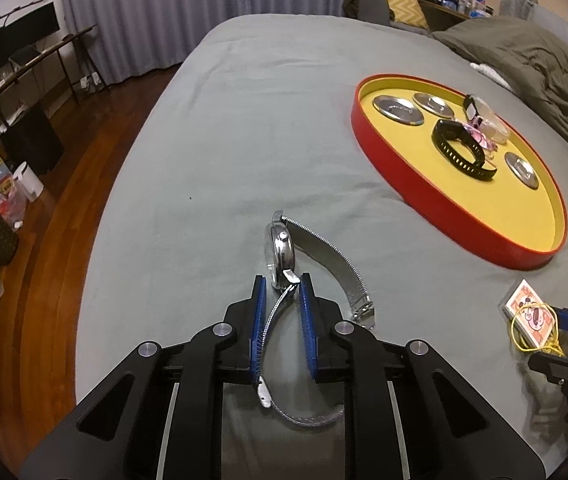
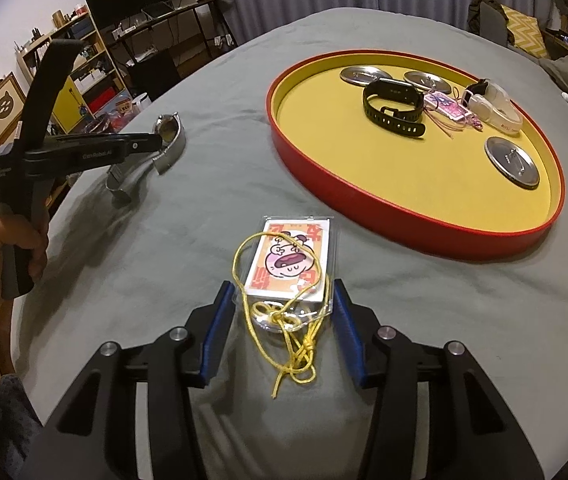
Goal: Organize jewelry
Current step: 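Close the left tool on the silver mesh watch while the right tool grips the yellow-corded card badge, then lift the silver watch with the left tool while the right tool lifts the card badge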
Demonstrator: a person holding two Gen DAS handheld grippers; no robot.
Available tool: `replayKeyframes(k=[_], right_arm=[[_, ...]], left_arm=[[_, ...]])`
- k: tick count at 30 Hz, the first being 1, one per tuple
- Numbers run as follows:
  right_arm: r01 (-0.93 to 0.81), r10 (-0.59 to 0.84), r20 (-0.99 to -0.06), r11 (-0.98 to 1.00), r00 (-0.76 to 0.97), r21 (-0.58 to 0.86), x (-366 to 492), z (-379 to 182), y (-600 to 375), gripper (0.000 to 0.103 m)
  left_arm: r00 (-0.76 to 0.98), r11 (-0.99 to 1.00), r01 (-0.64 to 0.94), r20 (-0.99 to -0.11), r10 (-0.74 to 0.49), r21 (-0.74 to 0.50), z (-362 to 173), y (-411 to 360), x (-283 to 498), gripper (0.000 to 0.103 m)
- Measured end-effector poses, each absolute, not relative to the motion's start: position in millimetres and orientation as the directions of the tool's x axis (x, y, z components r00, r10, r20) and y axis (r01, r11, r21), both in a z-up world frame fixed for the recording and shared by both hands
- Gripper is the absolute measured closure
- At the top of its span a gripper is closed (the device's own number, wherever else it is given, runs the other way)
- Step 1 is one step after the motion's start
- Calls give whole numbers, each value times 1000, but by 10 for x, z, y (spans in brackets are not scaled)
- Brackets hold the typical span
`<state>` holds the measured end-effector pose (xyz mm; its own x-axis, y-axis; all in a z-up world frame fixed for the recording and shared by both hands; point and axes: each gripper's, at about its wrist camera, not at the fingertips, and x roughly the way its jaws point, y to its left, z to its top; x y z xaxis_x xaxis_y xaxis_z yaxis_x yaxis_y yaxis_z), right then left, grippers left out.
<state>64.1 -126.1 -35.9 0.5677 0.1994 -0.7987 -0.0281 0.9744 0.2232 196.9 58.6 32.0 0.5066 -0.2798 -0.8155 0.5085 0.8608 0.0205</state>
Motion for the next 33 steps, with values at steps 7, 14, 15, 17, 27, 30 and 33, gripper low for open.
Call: replayKeyframes(k=[7, 14, 15, 17, 27, 30, 33], right_arm=[[-35, 210, -772, 971, 601, 237, 591, -208, -1313, 57], [-56, 221, -720, 968, 657, 246, 570, 89, -1365, 57], [-57, 224, -715, 967, 663, 250, 580, 125, -1376, 57], [-59, 233, -700, 963, 675, 263, 602, 216, -1409, 57], [-85, 246, -638, 959, 730, 272, 636, 558, -1501, 57], [-90, 246, -632, 959, 735, 268, 638, 585, -1515, 57], [-90, 249, -634, 958, 732, 271, 636, 563, -1517, 57]], left_arm=[[522, 860, 510, -803, -287, 24, 478, 547, 1930, 87], [542, 864, 502, -786, -299, 18, 694, 547, 1888, 88], [545, 866, 500, -783, -301, 15, 730, 550, 1884, 89], [551, 869, 495, -776, -306, 9, 791, 561, 1878, 89], [586, 882, 470, -751, -303, 12, 1119, 605, 1829, 90], [580, 888, 459, -765, -279, 24, 1053, 593, 1846, 90], [556, 894, 449, -789, -263, 18, 893, 608, 1871, 90]])
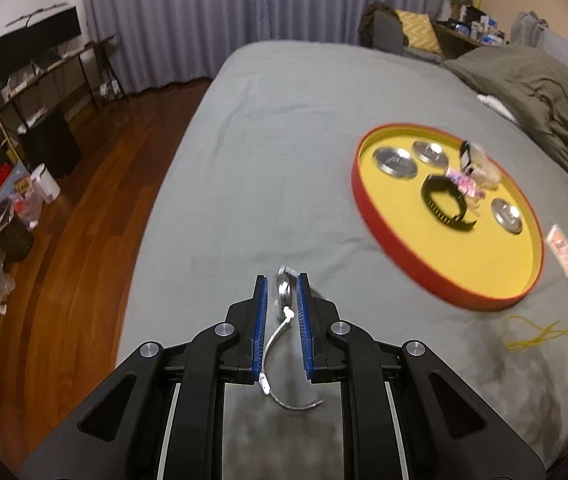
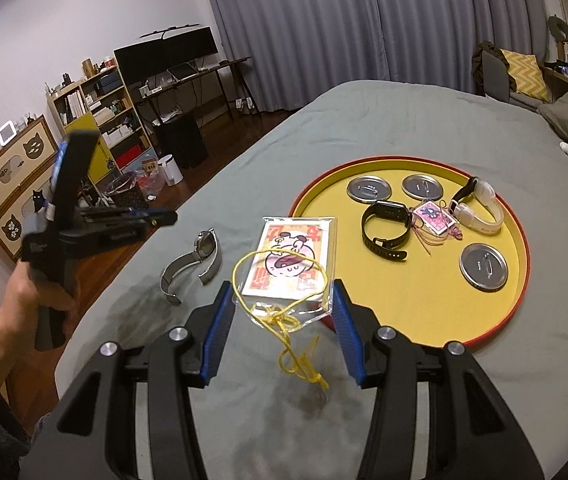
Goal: Organize jewelry
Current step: 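Lift the silver watch with the left tool while the right tool lifts the card badge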
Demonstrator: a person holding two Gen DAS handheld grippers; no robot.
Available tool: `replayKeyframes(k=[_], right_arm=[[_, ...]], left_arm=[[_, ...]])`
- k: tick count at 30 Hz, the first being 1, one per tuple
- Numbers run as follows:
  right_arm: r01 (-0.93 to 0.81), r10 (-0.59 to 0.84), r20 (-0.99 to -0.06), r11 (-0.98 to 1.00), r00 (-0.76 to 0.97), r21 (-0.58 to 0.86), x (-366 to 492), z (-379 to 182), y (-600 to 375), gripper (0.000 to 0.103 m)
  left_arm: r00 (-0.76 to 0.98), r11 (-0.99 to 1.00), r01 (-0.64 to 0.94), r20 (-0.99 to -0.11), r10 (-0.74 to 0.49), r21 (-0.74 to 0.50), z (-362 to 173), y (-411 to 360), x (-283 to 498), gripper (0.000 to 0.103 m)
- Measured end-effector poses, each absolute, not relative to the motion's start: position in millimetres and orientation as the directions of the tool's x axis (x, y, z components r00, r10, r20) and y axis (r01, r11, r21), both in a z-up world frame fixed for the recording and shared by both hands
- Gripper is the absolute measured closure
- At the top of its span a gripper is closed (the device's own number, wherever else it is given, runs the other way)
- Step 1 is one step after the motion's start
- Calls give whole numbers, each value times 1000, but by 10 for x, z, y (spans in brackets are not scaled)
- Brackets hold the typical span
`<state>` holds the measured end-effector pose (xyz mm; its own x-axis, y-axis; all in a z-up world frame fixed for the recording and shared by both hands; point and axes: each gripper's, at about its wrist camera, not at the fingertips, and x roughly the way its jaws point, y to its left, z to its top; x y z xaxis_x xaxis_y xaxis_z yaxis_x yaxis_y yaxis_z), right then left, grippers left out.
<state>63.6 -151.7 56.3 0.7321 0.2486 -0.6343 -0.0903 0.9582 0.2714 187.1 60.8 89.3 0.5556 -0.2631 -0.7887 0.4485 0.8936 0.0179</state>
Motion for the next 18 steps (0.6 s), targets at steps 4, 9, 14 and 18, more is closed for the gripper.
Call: replayKeyframes(k=[4, 9, 14, 18], right_arm=[[-89, 253, -641, 957, 725, 278, 661, 510, -1502, 57], [-92, 260, -647, 955, 716, 282, 723, 461, -1485, 57], [-98, 268, -648, 953, 713, 287, 784, 438, -1449, 57], [-101, 271, -650, 953, 709, 287, 823, 414, -1426, 57]], left_arm=[[534, 895, 444, -810, -243, 25, 708, 582, 1934, 80], [517, 896, 444, -824, -233, 25, 571, 588, 2041, 64], [500, 897, 442, -836, -229, 19, 469, 610, 2104, 64], [482, 894, 447, -848, -221, 21, 353, 594, 2125, 64]])
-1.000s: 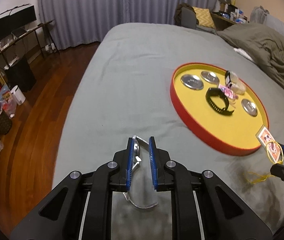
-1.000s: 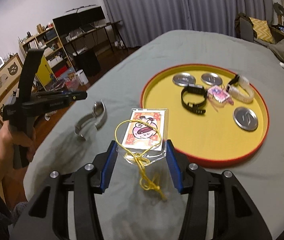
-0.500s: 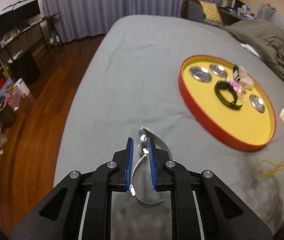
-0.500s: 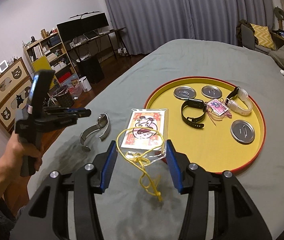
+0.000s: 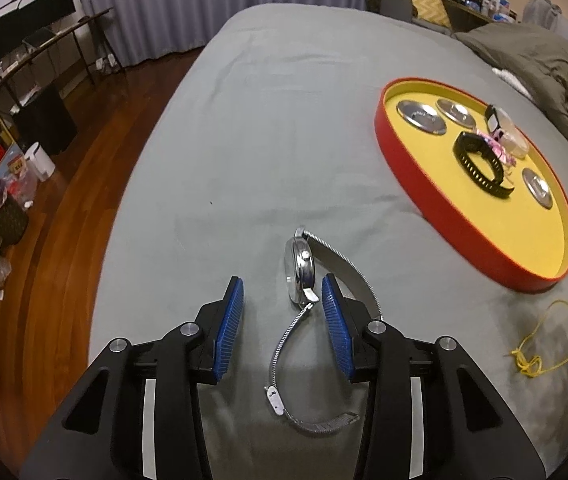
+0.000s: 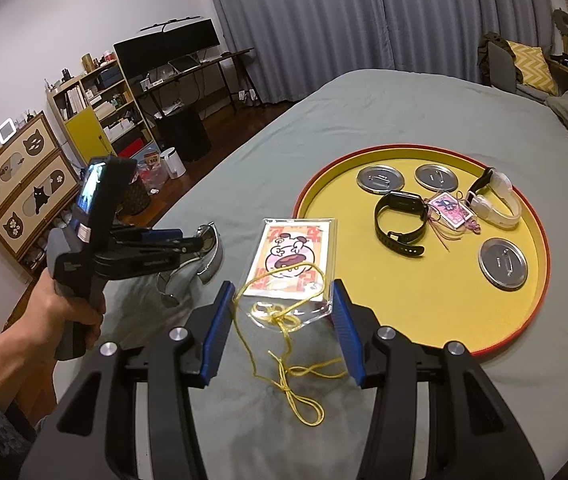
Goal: Organize jewelry
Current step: 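Lift the silver watch with the left tool while the right tool lifts the card badge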
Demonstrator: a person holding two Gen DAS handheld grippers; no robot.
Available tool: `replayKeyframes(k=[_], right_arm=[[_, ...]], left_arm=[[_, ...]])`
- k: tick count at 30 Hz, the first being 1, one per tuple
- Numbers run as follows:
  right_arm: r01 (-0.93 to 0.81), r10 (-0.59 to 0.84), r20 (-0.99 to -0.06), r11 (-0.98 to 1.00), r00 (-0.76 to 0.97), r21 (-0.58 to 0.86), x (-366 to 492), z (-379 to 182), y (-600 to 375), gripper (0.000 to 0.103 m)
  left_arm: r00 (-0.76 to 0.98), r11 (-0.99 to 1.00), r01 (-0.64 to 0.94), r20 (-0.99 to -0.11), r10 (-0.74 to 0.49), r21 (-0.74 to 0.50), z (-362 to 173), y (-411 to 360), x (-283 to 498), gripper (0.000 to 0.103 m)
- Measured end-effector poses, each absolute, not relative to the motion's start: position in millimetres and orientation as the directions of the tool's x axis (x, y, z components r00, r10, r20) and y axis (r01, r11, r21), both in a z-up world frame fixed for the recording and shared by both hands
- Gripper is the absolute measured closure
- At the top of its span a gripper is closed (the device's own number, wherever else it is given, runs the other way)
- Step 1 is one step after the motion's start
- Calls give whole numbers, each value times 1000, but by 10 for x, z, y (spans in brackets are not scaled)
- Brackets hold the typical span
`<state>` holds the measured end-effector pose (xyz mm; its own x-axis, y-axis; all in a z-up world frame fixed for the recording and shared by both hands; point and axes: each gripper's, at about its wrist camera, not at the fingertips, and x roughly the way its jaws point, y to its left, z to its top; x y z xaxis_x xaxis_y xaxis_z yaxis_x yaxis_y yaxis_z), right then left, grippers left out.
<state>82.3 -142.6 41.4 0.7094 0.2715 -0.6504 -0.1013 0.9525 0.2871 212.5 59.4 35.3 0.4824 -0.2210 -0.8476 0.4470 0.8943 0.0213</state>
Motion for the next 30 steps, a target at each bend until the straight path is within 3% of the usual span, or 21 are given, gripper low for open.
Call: replayKeyframes(k=[12, 18, 30], right_arm=[[-99, 270, -658, 953, 703, 285, 842, 380, -1392, 57], [-90, 265, -653, 953, 709, 288, 847, 398, -1438, 57], [-82, 262, -645, 952, 718, 296, 826, 422, -1512, 57]], left_arm=[[463, 893, 450, -862, -208, 26, 206, 545, 2190, 65], [449, 888, 459, -866, -219, 14, 205, 508, 2232, 92], [461, 900, 435, -855, -238, -16, 273, 549, 2202, 92]])
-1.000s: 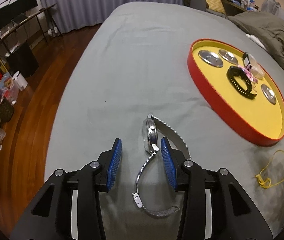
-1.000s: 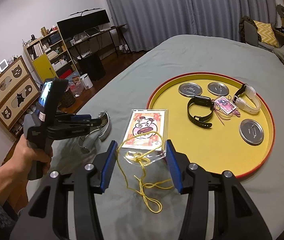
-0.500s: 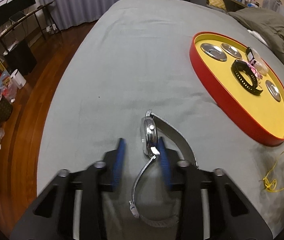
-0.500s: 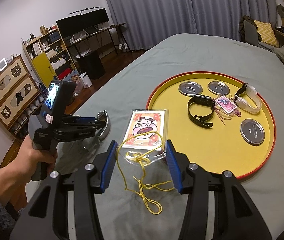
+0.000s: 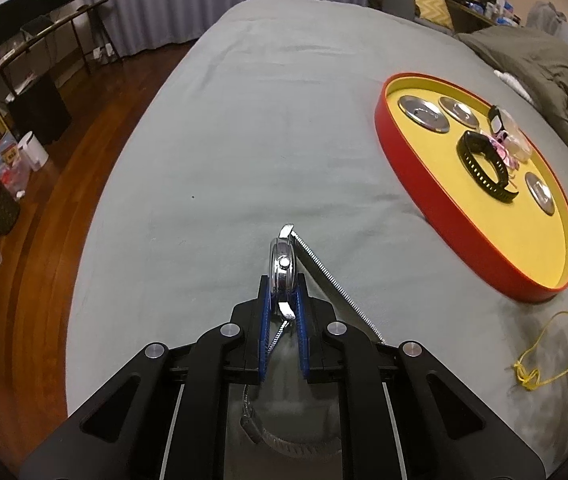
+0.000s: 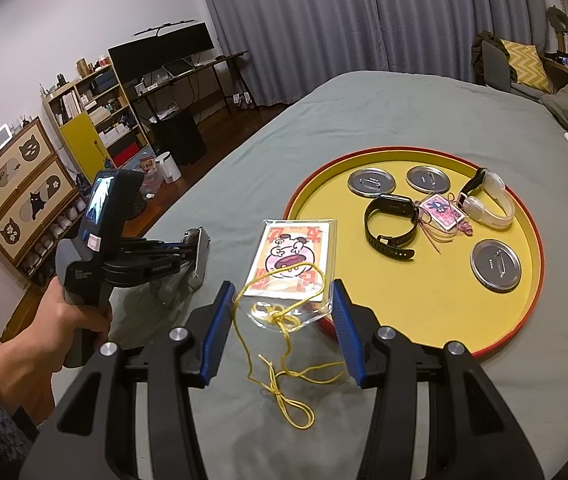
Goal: Organize jewelry
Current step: 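Lift the silver watch with the left tool while the right tool lifts the card badge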
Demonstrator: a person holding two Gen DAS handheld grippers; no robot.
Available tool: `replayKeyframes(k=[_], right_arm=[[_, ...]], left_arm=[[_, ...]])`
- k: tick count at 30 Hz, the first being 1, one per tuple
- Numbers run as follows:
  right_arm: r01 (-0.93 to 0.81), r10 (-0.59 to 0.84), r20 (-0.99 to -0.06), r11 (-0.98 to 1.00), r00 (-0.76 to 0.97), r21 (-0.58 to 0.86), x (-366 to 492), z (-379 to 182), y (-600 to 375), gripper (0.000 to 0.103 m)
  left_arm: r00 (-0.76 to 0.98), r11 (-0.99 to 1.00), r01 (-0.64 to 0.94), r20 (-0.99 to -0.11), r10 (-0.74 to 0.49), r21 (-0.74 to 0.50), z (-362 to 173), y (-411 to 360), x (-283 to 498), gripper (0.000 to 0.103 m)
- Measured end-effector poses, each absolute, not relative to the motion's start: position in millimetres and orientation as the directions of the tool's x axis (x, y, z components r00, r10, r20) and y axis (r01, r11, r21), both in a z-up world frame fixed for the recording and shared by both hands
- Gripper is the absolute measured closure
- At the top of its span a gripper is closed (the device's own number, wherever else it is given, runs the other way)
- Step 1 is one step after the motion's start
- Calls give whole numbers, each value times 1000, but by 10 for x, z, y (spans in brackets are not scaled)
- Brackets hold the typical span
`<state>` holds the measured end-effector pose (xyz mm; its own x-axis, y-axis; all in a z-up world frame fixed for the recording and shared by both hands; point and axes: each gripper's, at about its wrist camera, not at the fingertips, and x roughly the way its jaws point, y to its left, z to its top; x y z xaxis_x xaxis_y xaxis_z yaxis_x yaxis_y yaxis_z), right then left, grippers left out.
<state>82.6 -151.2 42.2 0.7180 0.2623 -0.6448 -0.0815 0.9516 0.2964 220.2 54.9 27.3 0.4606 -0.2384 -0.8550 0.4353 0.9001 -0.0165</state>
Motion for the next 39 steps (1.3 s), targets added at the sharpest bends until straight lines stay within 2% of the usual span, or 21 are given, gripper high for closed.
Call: replayKeyframes(k=[16, 39], right_arm=[[-90, 269, -606, 947, 749, 309, 778, 599, -1631, 57], [-93, 220, -474, 956, 852, 278, 905, 1268, -2131, 57]], left_arm=[[541, 903, 429, -801, -254, 3, 825, 549, 2047, 92], [620, 872, 490, -701, -352, -4, 1822, 32, 1816, 92]])
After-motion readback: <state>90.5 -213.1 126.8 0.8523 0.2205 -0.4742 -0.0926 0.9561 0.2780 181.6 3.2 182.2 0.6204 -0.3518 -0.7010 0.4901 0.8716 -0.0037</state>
